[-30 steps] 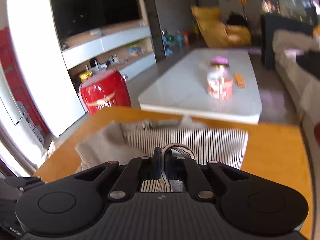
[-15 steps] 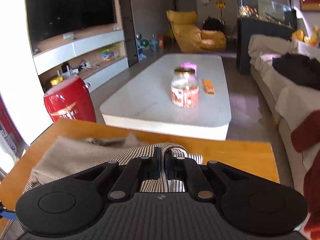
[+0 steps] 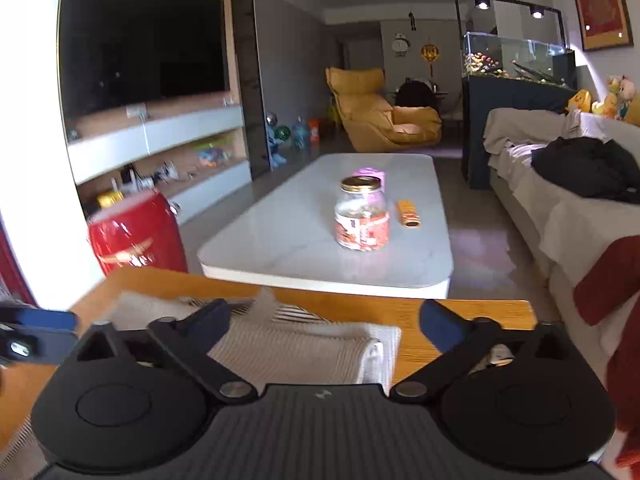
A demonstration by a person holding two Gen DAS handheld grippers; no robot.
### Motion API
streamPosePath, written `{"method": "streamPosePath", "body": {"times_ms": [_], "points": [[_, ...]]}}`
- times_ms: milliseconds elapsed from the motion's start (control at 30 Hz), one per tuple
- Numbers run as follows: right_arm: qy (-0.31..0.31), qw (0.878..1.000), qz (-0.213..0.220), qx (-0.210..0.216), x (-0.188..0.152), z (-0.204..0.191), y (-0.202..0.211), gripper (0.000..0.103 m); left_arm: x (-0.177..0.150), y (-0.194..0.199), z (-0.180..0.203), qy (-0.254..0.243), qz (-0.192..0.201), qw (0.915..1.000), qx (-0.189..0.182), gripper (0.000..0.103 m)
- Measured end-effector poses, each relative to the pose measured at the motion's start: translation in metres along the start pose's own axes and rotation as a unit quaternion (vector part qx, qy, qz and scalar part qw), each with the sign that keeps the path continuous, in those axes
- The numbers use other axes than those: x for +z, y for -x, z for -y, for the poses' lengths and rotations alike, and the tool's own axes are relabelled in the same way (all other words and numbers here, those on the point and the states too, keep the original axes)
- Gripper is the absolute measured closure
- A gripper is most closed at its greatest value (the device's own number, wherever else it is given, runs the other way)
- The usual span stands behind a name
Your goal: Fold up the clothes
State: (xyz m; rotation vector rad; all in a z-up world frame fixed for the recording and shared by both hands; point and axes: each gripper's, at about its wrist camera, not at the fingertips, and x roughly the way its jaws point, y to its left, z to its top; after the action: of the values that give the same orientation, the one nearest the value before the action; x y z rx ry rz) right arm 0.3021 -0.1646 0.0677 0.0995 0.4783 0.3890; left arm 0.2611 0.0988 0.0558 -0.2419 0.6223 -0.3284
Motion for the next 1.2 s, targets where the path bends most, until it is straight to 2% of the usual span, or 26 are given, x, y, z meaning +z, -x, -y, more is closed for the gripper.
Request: {"method": "streamPosePath", "body": {"times_ms": [67,133,233,433,633,767,800,867,900,1000,1033,1067,1100,1200], "points": [[-0.046,0.998,-0.017,0.039,-0.004,0.004,-0.006,0.000,-0.004,-0.017,-0.006,0.004,-0.013,0.9998,0.015,0.000],[-0.069,0.996,-0.038,0.048,-0.017,0.005,-0.019,0.000,-0.011,-0.028,-0.014,0.004,-0.018,0.9995,0.024,0.000],[-0.081,0.994,-0.071,0.022,-0.040,0.010,-0.041,0.000,-0.023,-0.032,-0.022,-0.013,-0.006,0.9997,0.021,0.000],[-0.116,0.990,-0.081,-0.002,-0.050,0.022,-0.043,0.000,-0.028,-0.030,-0.022,-0.024,0.003,0.9996,0.015,0.000],[-0.126,0.989,-0.073,-0.011,-0.063,0.019,-0.019,0.000,-0.034,-0.024,-0.017,-0.046,-0.006,0.9989,-0.002,0.000],[-0.120,0.990,-0.050,-0.055,-0.067,0.013,0.000,0.002,-0.044,-0.017,-0.007,-0.066,-0.005,0.9978,0.002,0.000],[-0.099,0.992,-0.030,-0.073,-0.065,0.010,0.004,0.005,-0.045,-0.017,-0.006,-0.068,-0.005,0.9976,0.004,0.000],[-0.043,0.994,-0.011,-0.096,-0.058,0.001,0.007,0.031,-0.046,-0.017,-0.005,-0.071,-0.004,0.9974,0.008,0.000],[-0.028,0.995,-0.020,-0.094,-0.054,-0.001,0.005,0.035,-0.047,-0.017,-0.004,-0.073,-0.004,0.9973,0.010,0.000],[-0.036,0.995,-0.076,-0.059,-0.052,-0.003,-0.009,0.060,-0.048,-0.017,-0.004,-0.075,-0.003,0.9971,0.015,0.000],[-0.026,0.995,-0.077,-0.056,-0.051,-0.007,-0.011,0.069,-0.049,-0.016,-0.005,-0.073,-0.001,0.9972,0.015,0.000],[-0.008,0.996,-0.068,-0.055,-0.045,-0.012,-0.009,0.084,-0.049,-0.015,-0.005,-0.071,0.002,0.9973,0.015,0.000],[0.009,0.997,-0.059,-0.054,-0.040,-0.018,-0.008,0.091,-0.050,-0.014,-0.006,-0.069,0.005,0.9975,0.016,0.000],[0.058,0.997,-0.027,-0.052,-0.021,-0.034,-0.002,0.095,-0.051,-0.009,-0.009,-0.058,0.019,0.9980,0.014,0.000]]}}
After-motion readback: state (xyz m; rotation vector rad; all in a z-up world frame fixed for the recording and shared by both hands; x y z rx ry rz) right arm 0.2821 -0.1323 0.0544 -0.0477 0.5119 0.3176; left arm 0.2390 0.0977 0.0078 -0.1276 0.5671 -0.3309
